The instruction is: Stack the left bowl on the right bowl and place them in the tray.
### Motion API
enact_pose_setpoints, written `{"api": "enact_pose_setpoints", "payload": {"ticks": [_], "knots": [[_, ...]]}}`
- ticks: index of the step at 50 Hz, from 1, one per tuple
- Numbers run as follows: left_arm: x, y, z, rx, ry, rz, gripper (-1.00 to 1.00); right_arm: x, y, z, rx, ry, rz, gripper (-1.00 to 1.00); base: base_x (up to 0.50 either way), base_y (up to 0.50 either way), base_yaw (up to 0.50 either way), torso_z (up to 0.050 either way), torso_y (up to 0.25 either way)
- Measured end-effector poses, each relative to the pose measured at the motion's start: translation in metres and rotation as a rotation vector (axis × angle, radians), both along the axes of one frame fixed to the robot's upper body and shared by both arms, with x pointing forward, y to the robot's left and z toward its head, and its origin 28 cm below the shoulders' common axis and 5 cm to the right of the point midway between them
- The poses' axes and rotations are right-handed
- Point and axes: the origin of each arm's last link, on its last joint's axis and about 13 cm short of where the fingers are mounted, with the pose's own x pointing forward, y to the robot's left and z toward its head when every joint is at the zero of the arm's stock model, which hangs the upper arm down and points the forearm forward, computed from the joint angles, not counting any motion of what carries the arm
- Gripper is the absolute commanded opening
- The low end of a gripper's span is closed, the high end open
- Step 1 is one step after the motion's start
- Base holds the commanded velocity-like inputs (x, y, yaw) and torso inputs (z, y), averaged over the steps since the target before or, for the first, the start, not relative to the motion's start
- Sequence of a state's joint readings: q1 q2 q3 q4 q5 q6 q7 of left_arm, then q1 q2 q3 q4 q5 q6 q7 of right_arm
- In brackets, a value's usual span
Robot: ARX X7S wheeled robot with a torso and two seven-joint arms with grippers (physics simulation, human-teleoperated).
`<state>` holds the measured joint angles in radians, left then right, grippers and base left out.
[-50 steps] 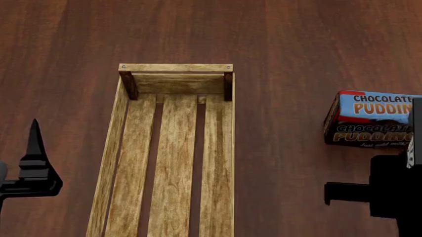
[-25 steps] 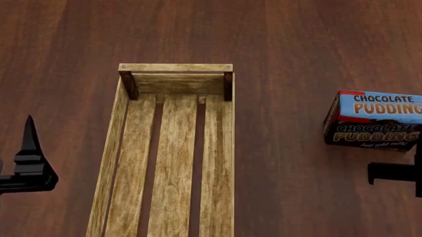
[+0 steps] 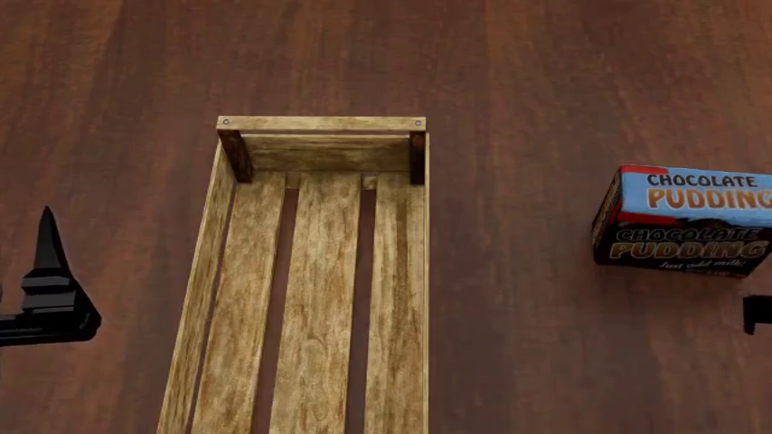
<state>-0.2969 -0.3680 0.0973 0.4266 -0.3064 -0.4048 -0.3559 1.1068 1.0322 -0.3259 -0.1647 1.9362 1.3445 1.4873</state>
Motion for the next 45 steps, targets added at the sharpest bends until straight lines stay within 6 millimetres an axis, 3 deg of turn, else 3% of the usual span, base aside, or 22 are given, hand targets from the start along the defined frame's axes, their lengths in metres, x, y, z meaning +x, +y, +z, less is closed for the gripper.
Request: {"api": "enact_pose_setpoints", "payload": {"ticks": [45], "knots": [[0.005, 0.002, -0.003, 0.006, 0.007, 0.014, 1.0, -0.012, -0.037, -0.03, 0.015, 0.12, -0.17, -1.0, 0.0, 0.0, 0.0, 0.0, 0.0]]}}
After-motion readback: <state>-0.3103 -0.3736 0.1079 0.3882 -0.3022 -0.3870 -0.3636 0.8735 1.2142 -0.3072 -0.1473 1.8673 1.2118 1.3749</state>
